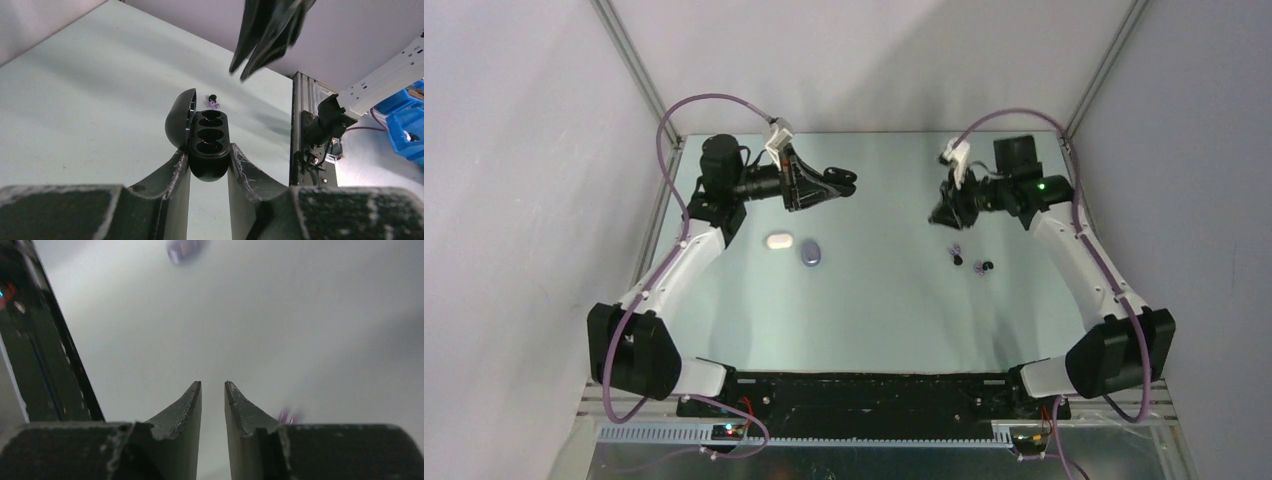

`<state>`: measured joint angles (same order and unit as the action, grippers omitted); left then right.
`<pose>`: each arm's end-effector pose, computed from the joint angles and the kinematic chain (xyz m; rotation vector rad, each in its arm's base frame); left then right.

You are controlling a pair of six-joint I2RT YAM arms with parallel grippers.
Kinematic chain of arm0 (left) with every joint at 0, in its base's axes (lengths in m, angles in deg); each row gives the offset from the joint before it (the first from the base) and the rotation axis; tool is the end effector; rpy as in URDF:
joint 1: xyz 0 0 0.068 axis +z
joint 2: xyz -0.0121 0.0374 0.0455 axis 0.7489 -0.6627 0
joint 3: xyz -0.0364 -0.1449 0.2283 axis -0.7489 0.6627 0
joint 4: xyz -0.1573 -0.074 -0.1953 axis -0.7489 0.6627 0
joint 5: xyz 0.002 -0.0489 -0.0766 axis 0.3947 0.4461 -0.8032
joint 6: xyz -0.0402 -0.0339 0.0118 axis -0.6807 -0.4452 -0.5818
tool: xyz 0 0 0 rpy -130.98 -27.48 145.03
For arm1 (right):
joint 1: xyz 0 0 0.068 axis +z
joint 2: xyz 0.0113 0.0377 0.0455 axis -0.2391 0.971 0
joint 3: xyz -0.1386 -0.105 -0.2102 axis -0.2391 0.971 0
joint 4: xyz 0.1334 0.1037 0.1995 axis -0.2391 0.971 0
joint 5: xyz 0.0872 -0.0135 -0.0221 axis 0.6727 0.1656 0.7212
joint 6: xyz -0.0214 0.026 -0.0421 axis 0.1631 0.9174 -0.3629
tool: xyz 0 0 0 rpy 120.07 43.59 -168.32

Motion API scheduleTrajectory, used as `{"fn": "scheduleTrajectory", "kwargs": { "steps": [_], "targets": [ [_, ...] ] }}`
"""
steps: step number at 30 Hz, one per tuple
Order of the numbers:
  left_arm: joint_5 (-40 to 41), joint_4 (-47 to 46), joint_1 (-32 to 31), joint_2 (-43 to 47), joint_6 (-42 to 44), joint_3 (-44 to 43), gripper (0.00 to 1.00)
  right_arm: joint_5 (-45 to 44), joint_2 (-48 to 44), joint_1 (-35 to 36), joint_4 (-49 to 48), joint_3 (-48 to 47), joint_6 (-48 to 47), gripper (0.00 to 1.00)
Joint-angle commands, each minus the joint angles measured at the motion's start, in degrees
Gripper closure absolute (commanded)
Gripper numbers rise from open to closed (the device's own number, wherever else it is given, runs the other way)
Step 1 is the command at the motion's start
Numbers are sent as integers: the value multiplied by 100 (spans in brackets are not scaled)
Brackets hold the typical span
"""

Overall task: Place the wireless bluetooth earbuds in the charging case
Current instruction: Pick up the earbud from the center of the board.

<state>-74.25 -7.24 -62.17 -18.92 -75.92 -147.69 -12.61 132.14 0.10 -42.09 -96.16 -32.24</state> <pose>0.2946 -0.1040 0.3586 0.8622 1.5641 -1.2261 0.2769 0.0949 0.3832 -1.1474 1.7464 0.7228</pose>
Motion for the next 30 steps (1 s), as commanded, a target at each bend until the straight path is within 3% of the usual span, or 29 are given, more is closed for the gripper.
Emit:
{"fn": "scheduleTrajectory", "kwargs": {
  "steps": [1, 8, 10, 15, 23, 30],
  "targets": [
    [-109, -573, 49, 329, -385, 12, 100, -1242, 117, -343, 1080, 918, -880, 75],
    [-92, -437, 50, 421, -314, 70, 100, -2291, 875, -633, 681, 1040, -775, 83],
    [-60, -332, 52, 461, -250, 66, 100, -2370, 1151, -702, 641, 915, -307, 84],
    [9, 149, 63, 566, 65, 17, 100, -2011, 1625, -1014, 310, 953, 1896, 86],
    [137, 1250, 116, 706, 853, -201, 100, -2007, 2276, -988, 42, 994, 2532, 86],
    [222, 1538, 125, 794, 1086, -221, 100, -2293, 2522, -1025, -165, 990, 2844, 85]
  ]
}}
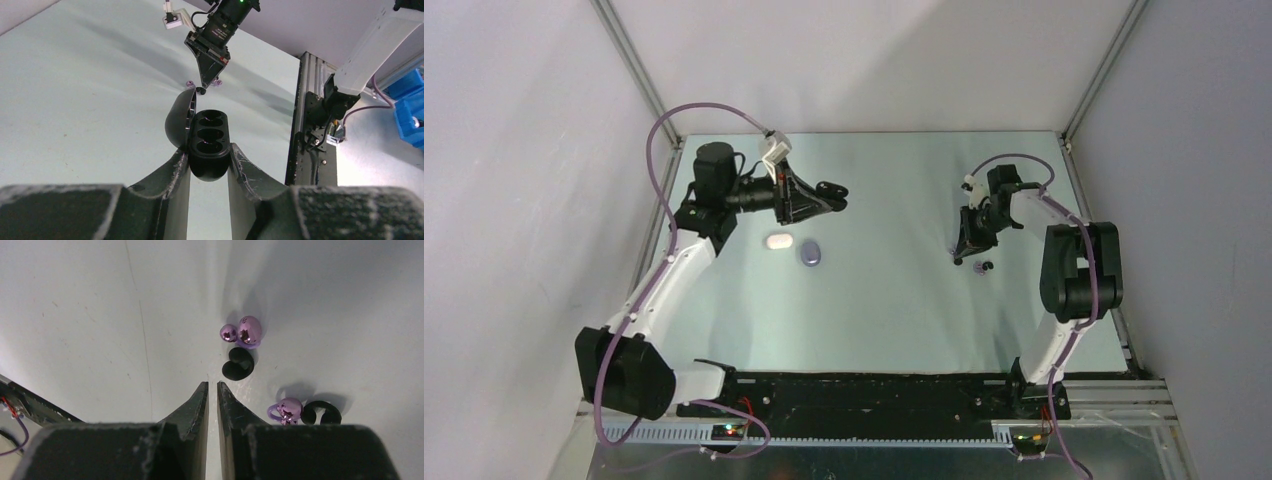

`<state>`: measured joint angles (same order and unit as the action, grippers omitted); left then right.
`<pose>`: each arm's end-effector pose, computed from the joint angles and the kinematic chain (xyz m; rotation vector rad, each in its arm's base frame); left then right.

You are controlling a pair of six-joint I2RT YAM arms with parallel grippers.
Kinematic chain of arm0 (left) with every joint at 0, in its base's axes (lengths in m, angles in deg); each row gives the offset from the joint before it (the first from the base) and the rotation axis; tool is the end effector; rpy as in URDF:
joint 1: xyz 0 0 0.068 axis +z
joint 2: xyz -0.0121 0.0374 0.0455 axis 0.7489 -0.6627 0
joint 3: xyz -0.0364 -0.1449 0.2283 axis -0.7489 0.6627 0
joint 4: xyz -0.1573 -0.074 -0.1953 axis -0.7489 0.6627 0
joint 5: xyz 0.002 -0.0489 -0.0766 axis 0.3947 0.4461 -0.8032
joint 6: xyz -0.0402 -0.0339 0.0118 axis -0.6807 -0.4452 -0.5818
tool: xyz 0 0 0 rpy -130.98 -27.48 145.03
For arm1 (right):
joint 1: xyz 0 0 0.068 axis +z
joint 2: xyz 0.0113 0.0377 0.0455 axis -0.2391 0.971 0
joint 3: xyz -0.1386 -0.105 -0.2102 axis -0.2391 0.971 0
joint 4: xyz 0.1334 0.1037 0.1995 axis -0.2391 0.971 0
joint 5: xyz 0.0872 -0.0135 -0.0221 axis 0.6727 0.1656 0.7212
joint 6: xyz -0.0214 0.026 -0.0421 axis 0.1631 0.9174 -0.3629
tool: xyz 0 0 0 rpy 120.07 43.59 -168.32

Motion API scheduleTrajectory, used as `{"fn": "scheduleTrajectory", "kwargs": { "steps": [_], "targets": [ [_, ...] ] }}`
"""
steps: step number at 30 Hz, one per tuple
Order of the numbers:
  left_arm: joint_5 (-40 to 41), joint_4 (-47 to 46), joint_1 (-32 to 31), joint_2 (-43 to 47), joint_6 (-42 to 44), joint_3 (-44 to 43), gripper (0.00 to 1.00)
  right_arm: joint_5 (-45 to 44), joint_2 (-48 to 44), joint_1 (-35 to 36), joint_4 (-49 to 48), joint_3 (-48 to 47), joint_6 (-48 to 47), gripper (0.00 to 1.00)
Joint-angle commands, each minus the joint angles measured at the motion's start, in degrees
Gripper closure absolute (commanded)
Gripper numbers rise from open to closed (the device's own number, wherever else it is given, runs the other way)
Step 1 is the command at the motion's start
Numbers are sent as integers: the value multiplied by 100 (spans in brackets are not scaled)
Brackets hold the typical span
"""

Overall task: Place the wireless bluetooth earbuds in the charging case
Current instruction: Pick up the earbud from the center of the board.

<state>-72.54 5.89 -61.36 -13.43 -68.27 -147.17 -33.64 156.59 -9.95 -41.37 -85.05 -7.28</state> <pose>0.2698 -0.0934 0.3614 0.8777 1.6323 -1.1585 0.3486 0.0386 0.1843 -0.2858 2.7867 0.6134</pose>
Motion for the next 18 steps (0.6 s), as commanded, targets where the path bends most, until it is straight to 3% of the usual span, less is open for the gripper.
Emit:
{"fn": "scheduleTrajectory", "kwargs": {
  "steps": [1, 18],
  "targets": [
    [63, 241, 44, 249, 336, -284, 100, -222, 102, -21, -257, -122, 362, 85],
    [139, 416, 55, 226, 515, -360, 100, -760, 416, -13, -325, -120, 342, 82]
  ]
}}
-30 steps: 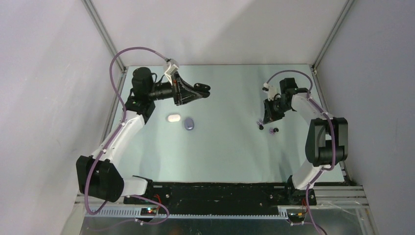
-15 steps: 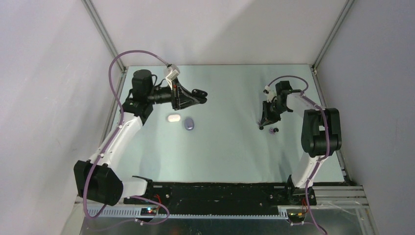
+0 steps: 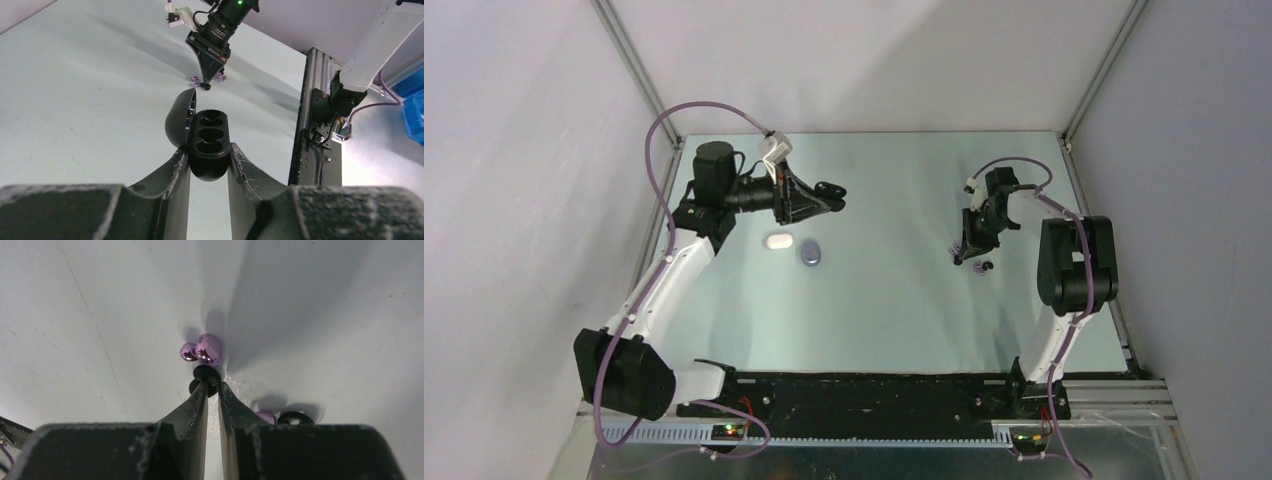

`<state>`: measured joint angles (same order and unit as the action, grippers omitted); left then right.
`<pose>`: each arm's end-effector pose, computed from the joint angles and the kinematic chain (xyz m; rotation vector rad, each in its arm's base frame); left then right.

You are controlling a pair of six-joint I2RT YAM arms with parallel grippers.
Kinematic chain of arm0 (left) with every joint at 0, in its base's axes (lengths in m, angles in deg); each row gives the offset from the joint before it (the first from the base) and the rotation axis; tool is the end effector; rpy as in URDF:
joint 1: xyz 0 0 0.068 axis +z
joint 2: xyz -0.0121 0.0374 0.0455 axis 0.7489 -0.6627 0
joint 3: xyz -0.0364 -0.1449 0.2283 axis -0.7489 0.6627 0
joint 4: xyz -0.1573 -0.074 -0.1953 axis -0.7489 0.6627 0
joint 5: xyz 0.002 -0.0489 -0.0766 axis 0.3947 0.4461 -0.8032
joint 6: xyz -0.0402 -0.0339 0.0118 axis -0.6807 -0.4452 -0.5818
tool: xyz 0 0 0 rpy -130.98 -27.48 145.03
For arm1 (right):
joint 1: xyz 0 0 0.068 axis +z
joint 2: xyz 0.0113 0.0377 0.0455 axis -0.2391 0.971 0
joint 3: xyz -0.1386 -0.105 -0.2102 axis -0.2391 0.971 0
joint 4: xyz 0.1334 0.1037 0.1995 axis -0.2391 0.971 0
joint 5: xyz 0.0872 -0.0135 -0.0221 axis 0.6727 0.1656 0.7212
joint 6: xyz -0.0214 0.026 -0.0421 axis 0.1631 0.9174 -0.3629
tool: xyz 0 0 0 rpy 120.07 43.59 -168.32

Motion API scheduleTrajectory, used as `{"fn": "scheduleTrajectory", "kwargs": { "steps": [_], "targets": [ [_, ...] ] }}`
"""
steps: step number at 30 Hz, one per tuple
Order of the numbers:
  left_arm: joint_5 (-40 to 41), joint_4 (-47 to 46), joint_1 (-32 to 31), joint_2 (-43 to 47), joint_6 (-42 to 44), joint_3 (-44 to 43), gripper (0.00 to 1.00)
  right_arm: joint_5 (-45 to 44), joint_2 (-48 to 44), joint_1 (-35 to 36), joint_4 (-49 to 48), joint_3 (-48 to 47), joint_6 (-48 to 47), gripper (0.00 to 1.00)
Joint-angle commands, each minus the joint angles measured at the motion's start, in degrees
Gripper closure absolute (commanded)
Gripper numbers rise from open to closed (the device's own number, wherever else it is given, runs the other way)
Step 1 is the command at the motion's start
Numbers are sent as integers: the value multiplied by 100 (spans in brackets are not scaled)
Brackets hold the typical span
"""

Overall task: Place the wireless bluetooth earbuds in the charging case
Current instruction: Pick up the earbud from the center of the board, then place the earbud in the charging case.

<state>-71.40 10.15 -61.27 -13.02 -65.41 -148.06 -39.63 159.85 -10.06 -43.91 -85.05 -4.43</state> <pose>0.2670 -0.0919 0.3619 0.8846 1.6591 -1.1278 0.3573 0.0350 0.1652 -0.1926 2.8391 0.4781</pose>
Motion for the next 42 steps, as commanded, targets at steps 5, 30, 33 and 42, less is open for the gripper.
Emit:
{"fn": "scheduleTrajectory", "kwargs": {
  "steps": [5, 30, 33, 42],
  "targets": [
    [37, 2, 43, 163, 241, -274, 100, -186, 171, 35, -136, -121, 73, 75],
    [39, 52, 47, 107, 410, -267, 100, 853, -810, 470, 387, -423, -536, 100],
    [-87, 99, 46, 51, 583, -273, 100, 1430, -1166, 832, 975, -773, -1721, 100],
    [-191, 1298, 31, -96, 2427, -398, 100, 2326, -2399, 2217, 1510, -1831, -5537, 100]
  ]
}}
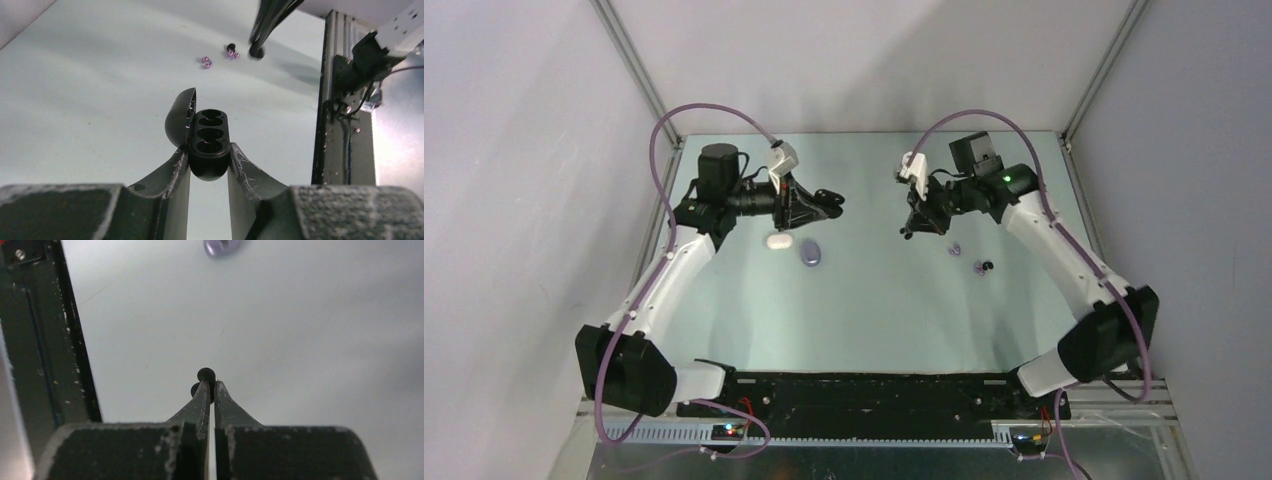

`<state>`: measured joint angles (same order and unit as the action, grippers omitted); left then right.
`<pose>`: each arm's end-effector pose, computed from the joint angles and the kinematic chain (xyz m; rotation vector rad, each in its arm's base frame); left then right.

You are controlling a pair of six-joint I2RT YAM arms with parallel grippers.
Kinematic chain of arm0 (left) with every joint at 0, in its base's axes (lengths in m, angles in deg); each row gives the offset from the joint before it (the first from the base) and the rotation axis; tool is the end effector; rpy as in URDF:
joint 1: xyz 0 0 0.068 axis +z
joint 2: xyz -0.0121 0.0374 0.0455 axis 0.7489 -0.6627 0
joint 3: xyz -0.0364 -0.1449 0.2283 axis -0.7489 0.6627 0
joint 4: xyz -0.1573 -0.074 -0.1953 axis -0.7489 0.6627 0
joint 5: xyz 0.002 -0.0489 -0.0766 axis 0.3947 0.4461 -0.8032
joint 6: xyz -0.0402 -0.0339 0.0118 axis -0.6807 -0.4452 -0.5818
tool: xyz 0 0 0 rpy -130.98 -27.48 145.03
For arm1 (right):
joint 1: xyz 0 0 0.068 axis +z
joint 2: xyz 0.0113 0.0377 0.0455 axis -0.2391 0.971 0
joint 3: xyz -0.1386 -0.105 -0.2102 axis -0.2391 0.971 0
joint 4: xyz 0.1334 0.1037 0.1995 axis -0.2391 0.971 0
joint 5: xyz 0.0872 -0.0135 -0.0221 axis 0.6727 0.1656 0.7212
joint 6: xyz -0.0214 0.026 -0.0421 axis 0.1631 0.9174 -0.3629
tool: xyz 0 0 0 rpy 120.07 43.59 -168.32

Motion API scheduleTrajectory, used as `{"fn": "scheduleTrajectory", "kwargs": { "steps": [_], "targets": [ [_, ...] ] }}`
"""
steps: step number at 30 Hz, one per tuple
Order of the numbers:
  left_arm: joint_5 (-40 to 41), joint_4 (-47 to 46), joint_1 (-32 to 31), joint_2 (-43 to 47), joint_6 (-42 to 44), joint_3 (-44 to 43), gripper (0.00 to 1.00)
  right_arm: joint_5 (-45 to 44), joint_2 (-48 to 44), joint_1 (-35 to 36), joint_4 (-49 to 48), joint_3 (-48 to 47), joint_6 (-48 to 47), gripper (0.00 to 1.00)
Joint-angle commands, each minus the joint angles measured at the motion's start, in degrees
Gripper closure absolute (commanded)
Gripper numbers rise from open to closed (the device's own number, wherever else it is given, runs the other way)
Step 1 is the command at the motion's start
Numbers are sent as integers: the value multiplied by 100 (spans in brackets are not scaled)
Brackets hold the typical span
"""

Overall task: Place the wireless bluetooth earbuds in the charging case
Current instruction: Place the earbud in the charging case.

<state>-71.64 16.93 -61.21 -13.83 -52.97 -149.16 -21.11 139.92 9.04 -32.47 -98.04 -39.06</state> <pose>0.2665 -0.0916 0.3546 1.0164 1.6260 -1.0372 0.2830 0.1427 0.3406 -1.3857 1.9163 0.6982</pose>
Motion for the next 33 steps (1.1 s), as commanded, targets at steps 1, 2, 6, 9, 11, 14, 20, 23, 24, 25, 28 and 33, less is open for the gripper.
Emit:
{"fn": "scheduleTrajectory", "kwargs": {
  "steps": [1, 2, 6, 9, 11, 14, 20, 23, 24, 25, 28, 33],
  "targets": [
    [-153, 779, 24, -11, 1300, -291, 100, 406, -431, 490, 343, -726, -2174, 100],
    [-151, 854, 14, -10, 1486, -293, 100, 368, -428, 574, 288, -815, -2316, 100],
    [-161, 1064, -23, 32, 1785, -289, 100, 264, -341, 1067, -23, -1246, -2396, 100],
    [-103, 1155, -85, 61, 1981, -308, 100, 275, -222, 1290, -415, -1335, -2282, 100],
    [0, 1349, -133, 71, 2219, -382, 100, 282, -111, 1435, -704, -1369, -2170, 100],
    [64, 1618, -164, 87, 2432, -468, 100, 228, 165, 1677, -833, -1622, -2094, 100],
    [135, 1885, -217, 113, 2742, -596, 100, 61, 508, 1957, -1041, -1922, -1700, 100],
    [143, 1888, -245, 131, 2747, -593, 100, -45, 588, 2038, -1270, -1936, -1462, 100],
    [142, 1887, -243, 132, 2745, -592, 100, -64, 600, 2051, -1301, -1935, -1432, 100],
    [144, 1869, -243, 151, 2717, -588, 100, -89, 620, 2076, -1347, -1927, -1392, 100],
    [119, 1845, -246, 161, 2661, -596, 100, -119, 637, 2107, -1469, -1885, -1298, 100],
    [57, 1817, -244, 152, 2631, -635, 100, -235, 678, 2173, -1759, -1811, -1173, 100]
  ]
}}
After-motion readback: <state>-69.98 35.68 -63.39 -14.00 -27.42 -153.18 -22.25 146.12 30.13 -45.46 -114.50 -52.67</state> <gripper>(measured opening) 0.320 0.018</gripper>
